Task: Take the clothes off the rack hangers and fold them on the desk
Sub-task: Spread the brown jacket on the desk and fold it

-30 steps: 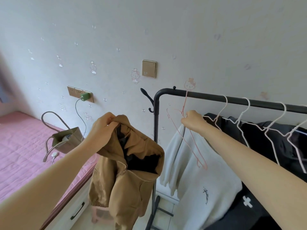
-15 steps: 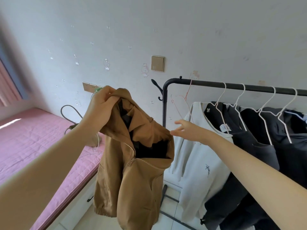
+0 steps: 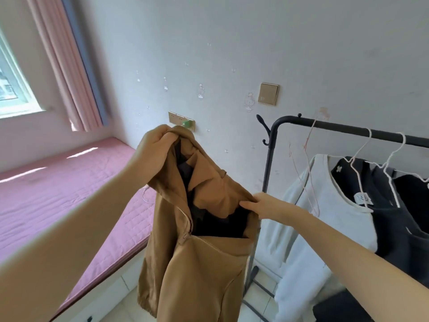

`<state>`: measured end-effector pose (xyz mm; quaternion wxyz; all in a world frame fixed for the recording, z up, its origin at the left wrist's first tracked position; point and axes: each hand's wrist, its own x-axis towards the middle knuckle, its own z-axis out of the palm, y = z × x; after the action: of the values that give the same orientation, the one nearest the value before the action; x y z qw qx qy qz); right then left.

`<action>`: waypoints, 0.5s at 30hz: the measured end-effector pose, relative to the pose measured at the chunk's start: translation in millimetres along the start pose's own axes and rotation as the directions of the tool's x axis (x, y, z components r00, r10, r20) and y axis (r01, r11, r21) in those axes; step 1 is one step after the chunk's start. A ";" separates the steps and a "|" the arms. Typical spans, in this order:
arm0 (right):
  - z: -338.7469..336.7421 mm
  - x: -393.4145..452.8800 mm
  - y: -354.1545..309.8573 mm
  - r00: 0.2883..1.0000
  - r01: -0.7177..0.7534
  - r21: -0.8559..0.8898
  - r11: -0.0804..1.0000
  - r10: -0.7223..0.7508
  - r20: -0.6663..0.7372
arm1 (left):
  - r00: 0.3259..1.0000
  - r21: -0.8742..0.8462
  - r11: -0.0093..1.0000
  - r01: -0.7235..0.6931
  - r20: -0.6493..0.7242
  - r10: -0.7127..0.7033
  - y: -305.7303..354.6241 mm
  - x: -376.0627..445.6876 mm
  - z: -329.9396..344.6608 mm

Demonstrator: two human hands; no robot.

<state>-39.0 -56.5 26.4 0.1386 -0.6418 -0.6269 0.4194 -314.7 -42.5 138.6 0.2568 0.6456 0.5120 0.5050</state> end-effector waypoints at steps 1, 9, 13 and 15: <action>1.1 2.3 -5.1 1.000 0.027 -0.004 1.000 -0.027 -0.007 | 1.000 0.019 1.000 0.019 -0.019 -0.019 -1.0 -3.3 -6.3; 13.1 4.7 -58.6 0.940 0.328 0.246 0.912 -0.342 0.014 | 0.938 0.105 0.974 0.201 -0.306 -0.161 -12.8 -70.4 -74.0; 29.3 -3.9 -93.6 0.866 0.451 0.252 0.856 -0.488 0.108 | 0.871 0.168 0.931 0.323 -0.437 -0.224 -20.0 -133.5 -107.6; 40.2 -3.9 -111.1 0.828 0.493 0.237 0.837 -0.536 0.168 | 0.836 0.202 0.898 0.391 -0.486 -0.255 -22.7 -167.8 -119.0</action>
<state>-143.6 -54.6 81.6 0.2326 -0.3803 -0.7473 0.4928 -426.8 -211.3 96.7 0.1157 0.4456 0.7288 0.5069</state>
